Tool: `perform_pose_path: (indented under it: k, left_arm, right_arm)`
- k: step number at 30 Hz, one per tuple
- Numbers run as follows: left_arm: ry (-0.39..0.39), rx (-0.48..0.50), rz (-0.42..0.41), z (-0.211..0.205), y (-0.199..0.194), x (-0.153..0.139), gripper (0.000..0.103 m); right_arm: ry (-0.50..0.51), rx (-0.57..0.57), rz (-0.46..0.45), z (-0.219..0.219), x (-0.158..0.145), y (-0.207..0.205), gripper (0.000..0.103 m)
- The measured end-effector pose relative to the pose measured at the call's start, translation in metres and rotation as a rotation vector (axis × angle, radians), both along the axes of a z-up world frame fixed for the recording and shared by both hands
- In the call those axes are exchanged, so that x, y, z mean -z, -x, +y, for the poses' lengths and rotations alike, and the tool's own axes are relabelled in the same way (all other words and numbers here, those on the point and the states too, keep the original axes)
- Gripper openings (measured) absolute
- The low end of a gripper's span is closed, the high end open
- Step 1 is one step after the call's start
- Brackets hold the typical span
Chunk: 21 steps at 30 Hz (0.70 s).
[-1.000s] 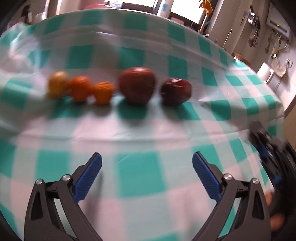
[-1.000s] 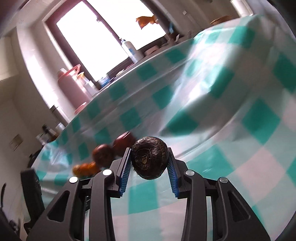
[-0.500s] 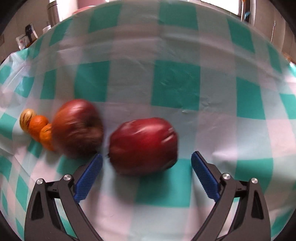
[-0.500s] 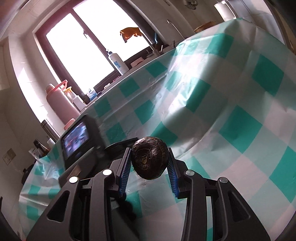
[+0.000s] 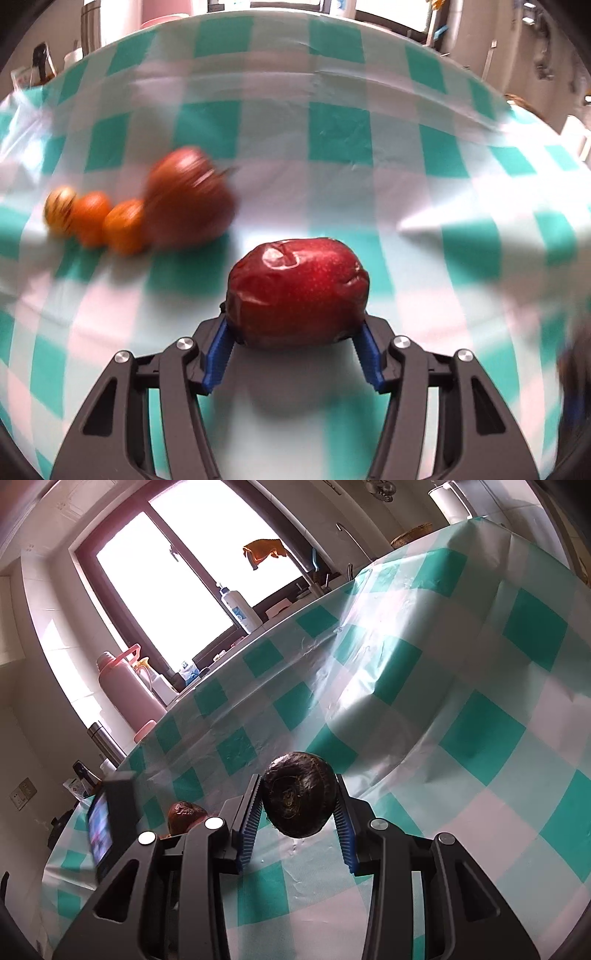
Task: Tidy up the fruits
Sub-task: 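Lift the dark brown fruit with the right tool while the left tool lifts the red apple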
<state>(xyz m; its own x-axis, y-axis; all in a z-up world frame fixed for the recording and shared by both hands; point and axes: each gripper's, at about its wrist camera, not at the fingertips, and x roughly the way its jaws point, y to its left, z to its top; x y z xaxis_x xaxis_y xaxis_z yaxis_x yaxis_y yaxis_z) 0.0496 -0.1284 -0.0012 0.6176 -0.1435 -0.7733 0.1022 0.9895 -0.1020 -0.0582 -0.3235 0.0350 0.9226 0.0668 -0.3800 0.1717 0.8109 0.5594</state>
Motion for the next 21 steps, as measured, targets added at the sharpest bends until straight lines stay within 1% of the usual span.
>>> perform_pose_path:
  k: [3,6,8,9,10,11,12,13,15,16,19,21]
  left_arm:
    - [0.051,0.031,0.002,0.039,0.027,-0.002,0.058]
    - [0.079,0.013,-0.019,0.075,0.051,-0.003,0.058]
    - [0.092,-0.008,-0.015,0.096,0.056,0.0,0.058]
    - [0.136,-0.017,-0.009,0.11,0.061,0.001,0.058]
    - [0.156,-0.021,-0.01,0.122,0.054,-0.009,0.058]
    - [0.161,-0.029,-0.019,0.132,0.059,-0.012,0.058]
    - [0.158,-0.045,-0.032,0.139,0.062,-0.012,0.058]
    - [0.171,-0.056,-0.031,0.141,0.06,-0.012,0.058]
    - [0.217,-0.059,-0.023,0.146,0.065,-0.013,0.058]
    - [0.228,-0.065,-0.023,0.154,0.07,-0.015,0.058]
    - [0.223,-0.069,-0.051,0.16,0.078,-0.02,0.058]
    - [0.189,-0.064,-0.093,0.156,0.086,-0.025,0.058]
  right_arm:
    - [-0.005,-0.007,-0.002,0.0,0.0,0.0,0.037]
    - [-0.012,-0.014,-0.005,0.0,0.001,0.0,0.037]
    - [-0.016,-0.022,-0.003,0.0,0.001,-0.001,0.037]
    - [-0.018,-0.027,-0.002,0.0,0.001,-0.001,0.037]
    - [-0.02,-0.036,-0.002,0.0,0.002,-0.002,0.037]
    - [-0.023,-0.043,0.0,0.0,0.002,-0.003,0.037]
    - [-0.025,-0.048,0.002,0.0,0.002,-0.003,0.037]
    - [-0.026,-0.053,0.005,0.0,0.002,-0.003,0.037]
    - [-0.027,-0.067,0.008,0.0,0.003,-0.004,0.037]
    - [-0.025,-0.068,0.013,0.001,0.002,-0.003,0.037]
    - [-0.039,-0.096,0.015,0.007,0.002,0.003,0.037]
    - [-0.052,-0.114,0.005,0.014,0.001,0.013,0.037]
